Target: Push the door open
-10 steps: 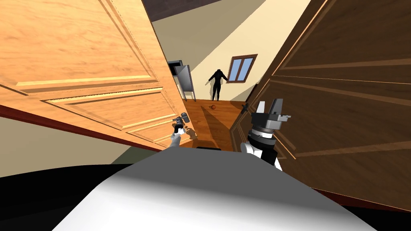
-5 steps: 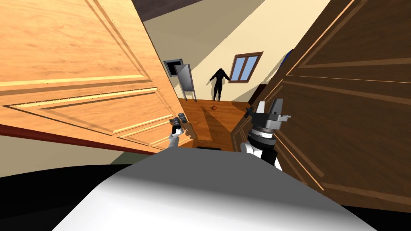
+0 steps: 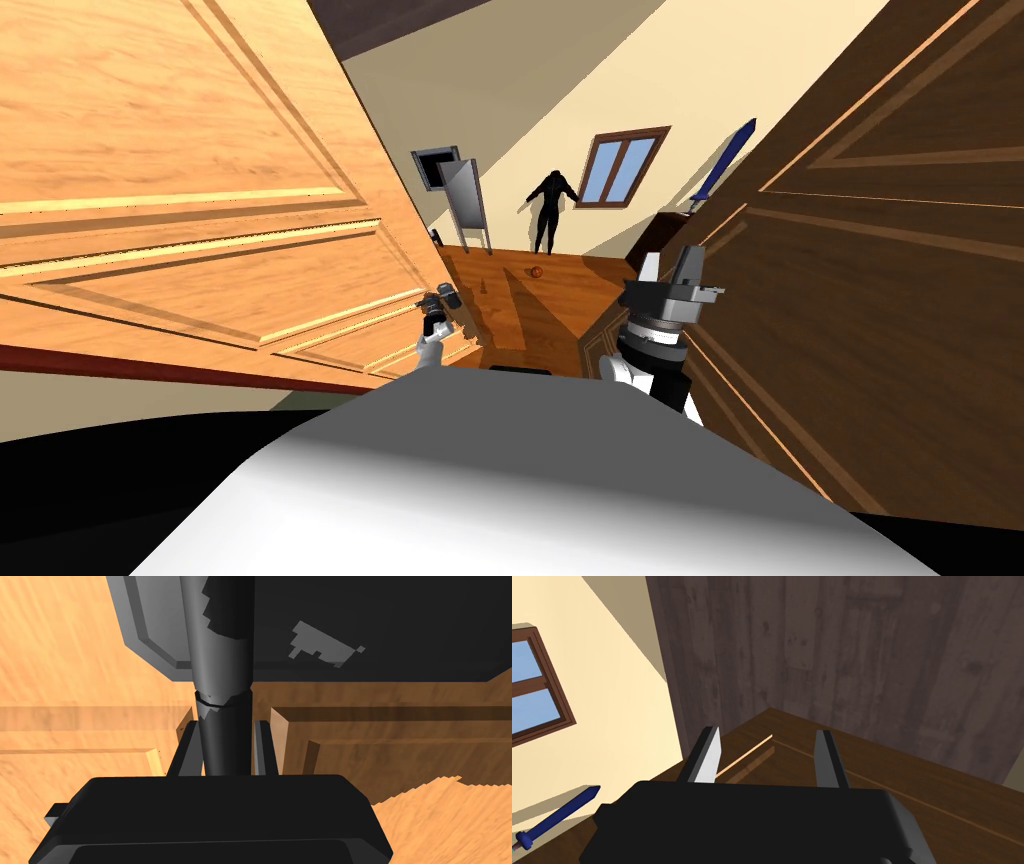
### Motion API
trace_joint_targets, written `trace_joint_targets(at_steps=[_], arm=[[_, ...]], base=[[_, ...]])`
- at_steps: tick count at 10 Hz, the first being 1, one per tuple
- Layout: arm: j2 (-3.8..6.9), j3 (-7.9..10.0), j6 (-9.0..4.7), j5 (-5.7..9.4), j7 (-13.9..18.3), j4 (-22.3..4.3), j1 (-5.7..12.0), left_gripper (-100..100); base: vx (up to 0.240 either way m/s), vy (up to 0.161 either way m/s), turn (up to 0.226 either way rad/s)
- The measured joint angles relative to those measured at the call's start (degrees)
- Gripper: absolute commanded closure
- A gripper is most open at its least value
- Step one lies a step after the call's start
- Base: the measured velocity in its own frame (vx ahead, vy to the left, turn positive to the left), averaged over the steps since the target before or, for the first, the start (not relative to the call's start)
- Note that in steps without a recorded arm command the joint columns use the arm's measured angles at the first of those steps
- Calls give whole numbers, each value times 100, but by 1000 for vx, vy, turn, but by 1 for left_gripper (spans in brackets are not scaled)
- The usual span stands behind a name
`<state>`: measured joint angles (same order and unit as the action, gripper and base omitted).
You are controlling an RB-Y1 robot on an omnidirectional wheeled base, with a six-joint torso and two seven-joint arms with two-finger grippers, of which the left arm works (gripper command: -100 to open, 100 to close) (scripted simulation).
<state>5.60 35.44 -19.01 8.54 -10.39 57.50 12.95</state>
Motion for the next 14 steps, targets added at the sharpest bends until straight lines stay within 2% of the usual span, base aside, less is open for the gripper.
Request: trace_joint_targets(at_steps=[2, 8, 11, 14], arm=[[11, 61, 6, 17, -3, 15, -28, 100], [-6, 538, 65, 98, -158, 160, -110, 100], [-8, 775, 45, 139, -237, 205, -122, 100], [24, 918, -12, 168, -269, 148, -130, 100]], base=[[144, 12, 33], [204, 4, 41], [177, 18, 32], [130, 15, 35]])
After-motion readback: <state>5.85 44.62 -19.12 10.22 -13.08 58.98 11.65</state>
